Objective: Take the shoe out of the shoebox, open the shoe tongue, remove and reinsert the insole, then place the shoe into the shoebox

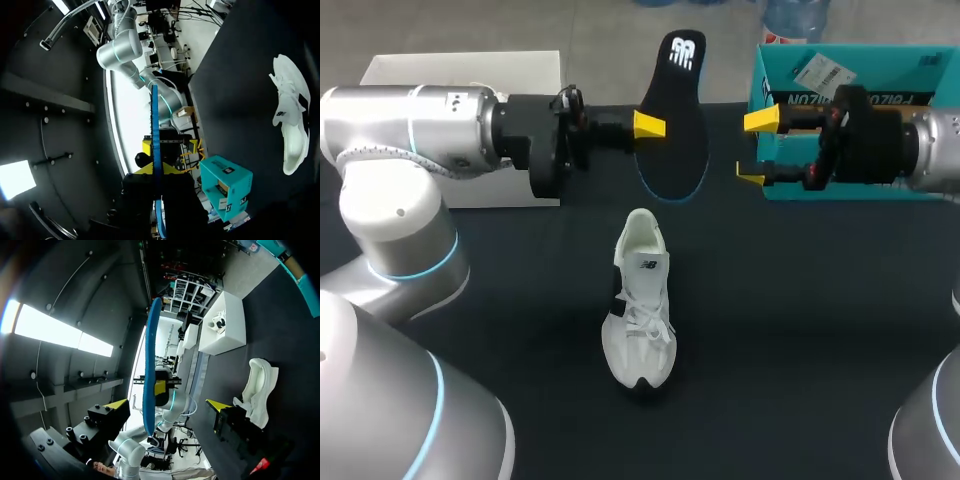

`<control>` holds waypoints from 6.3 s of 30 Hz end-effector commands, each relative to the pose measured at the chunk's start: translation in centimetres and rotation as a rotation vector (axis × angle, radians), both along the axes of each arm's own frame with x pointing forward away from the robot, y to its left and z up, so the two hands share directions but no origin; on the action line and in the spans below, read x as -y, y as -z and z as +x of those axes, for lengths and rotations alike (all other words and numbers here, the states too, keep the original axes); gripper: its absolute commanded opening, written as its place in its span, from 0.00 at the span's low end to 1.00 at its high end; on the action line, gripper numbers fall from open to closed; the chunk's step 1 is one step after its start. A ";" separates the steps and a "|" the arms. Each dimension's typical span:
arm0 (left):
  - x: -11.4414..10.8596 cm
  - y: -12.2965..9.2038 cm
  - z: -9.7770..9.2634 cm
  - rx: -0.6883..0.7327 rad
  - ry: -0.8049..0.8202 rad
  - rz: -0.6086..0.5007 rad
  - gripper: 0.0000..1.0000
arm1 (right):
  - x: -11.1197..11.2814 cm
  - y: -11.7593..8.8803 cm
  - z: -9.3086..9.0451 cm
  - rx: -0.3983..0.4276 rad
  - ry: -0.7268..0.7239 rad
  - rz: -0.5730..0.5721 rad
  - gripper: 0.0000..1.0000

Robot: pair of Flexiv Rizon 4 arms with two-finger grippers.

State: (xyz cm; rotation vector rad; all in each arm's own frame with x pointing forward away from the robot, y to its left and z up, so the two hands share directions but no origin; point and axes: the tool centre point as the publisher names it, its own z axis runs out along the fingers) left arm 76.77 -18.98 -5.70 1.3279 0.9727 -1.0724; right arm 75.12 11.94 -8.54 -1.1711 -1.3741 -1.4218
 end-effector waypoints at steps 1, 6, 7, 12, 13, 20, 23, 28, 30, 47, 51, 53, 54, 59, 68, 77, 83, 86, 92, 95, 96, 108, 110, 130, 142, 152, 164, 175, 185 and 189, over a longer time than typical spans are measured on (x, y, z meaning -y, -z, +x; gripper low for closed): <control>0.4 0.1 0.3 0.133 -0.009 0.012 0.00 | -0.8 0.0 0.4 -0.001 -0.010 -0.005 1.00; 0.8 0.1 0.5 0.092 -0.015 0.008 0.00 | -1.3 -0.2 0.4 0.008 -0.010 -0.026 1.00; 0.9 0.2 0.5 0.088 -0.014 0.008 0.00 | -1.4 -0.2 0.4 0.010 -0.005 -0.037 1.00; 1.4 0.2 0.5 0.082 -0.012 0.007 0.00 | -1.9 -0.5 0.5 0.023 0.007 -0.063 1.00; 1.5 0.2 0.6 0.083 -0.013 0.007 0.00 | -2.0 -0.5 0.5 0.025 0.010 -0.068 1.00; 2.1 0.3 0.8 0.086 -0.039 0.008 0.00 | -2.8 -1.1 1.0 0.055 0.014 -0.077 0.61; 2.4 0.4 0.8 0.084 -0.044 0.012 0.00 | -3.0 -1.3 1.1 0.061 0.011 -0.081 0.49; 2.8 0.5 0.7 0.081 -0.048 0.013 0.00 | -3.3 -1.4 1.4 0.066 0.002 -0.084 0.46; 2.9 0.5 0.7 0.081 -0.050 0.012 0.00 | -3.4 -1.5 1.4 0.069 -0.001 -0.084 0.44; 3.4 0.1 0.4 0.078 -0.055 -0.013 0.00 | -3.5 -1.3 1.3 0.074 -0.016 -0.072 0.13; 3.5 0.4 0.4 0.076 -0.054 -0.003 0.00 | -3.6 -1.4 1.2 0.078 -0.019 -0.068 0.14; 3.6 0.4 0.4 0.079 -0.055 0.000 0.00 | -3.6 -1.5 1.2 0.078 -0.021 -0.068 0.18; 3.6 0.4 0.5 0.081 -0.055 0.001 0.00 | -3.6 -1.6 1.2 0.079 -0.024 -0.069 0.19; 3.9 0.2 0.7 0.081 -0.065 -0.004 0.00 | -4.0 -1.7 1.2 0.080 -0.038 -0.069 0.18; 4.1 0.4 0.8 0.076 -0.070 -0.009 0.00 | -4.1 -1.6 1.1 0.084 -0.046 -0.063 0.00; 2.0 0.6 1.6 0.056 -0.021 0.041 1.00 | -3.8 -1.7 0.8 0.135 -0.006 -0.069 0.00; -0.3 1.1 2.9 0.053 0.029 0.112 1.00 | -3.6 -1.3 1.0 0.143 0.014 -0.085 0.00; -1.7 1.1 3.6 0.057 0.082 0.159 1.00 | -3.5 -1.3 1.2 0.143 0.021 -0.087 0.00; -4.2 1.4 4.2 0.070 0.137 0.215 1.00 | -3.5 -1.4 1.7 0.164 0.039 -0.092 0.00; -5.5 1.7 4.6 0.071 0.151 0.251 1.00 | -3.6 -1.5 2.0 0.208 0.067 -0.108 0.00; -6.0 1.9 4.8 0.073 0.155 0.261 1.00 | -3.8 -1.5 2.2 0.217 0.072 -0.109 0.00; -11.4 2.7 6.0 0.076 0.178 0.334 1.00 | -6.1 -1.0 5.6 0.400 0.140 -0.174 0.00; -12.3 2.6 6.3 0.076 0.171 0.336 1.00 | -6.5 -1.0 6.4 0.426 0.140 -0.184 0.00; -19.8 2.8 9.5 0.057 0.120 0.381 1.00 | -9.6 2.1 13.5 0.446 0.077 -0.227 0.00; -20.6 2.9 9.7 0.068 0.106 0.408 1.00 | -10.0 2.6 13.6 0.441 0.086 -0.219 0.00; -20.6 2.9 9.7 0.068 0.106 0.408 1.00 | -10.1 3.4 14.1 0.501 0.093 -0.254 0.00; -20.6 2.9 9.7 0.068 0.106 0.408 1.00 | -10.5 8.1 14.9 0.521 0.111 -0.283 0.00; -20.6 2.9 9.7 0.068 0.106 0.408 1.00 | -12.7 12.5 14.7 0.487 0.076 -0.273 0.00; -20.6 2.9 9.7 0.068 0.106 0.408 1.00 | -13.7 14.4 14.3 0.434 0.068 -0.261 0.00; -20.6 2.9 9.7 0.068 0.106 0.408 1.00 | -13.7 14.4 14.3 0.434 0.068 -0.261 0.00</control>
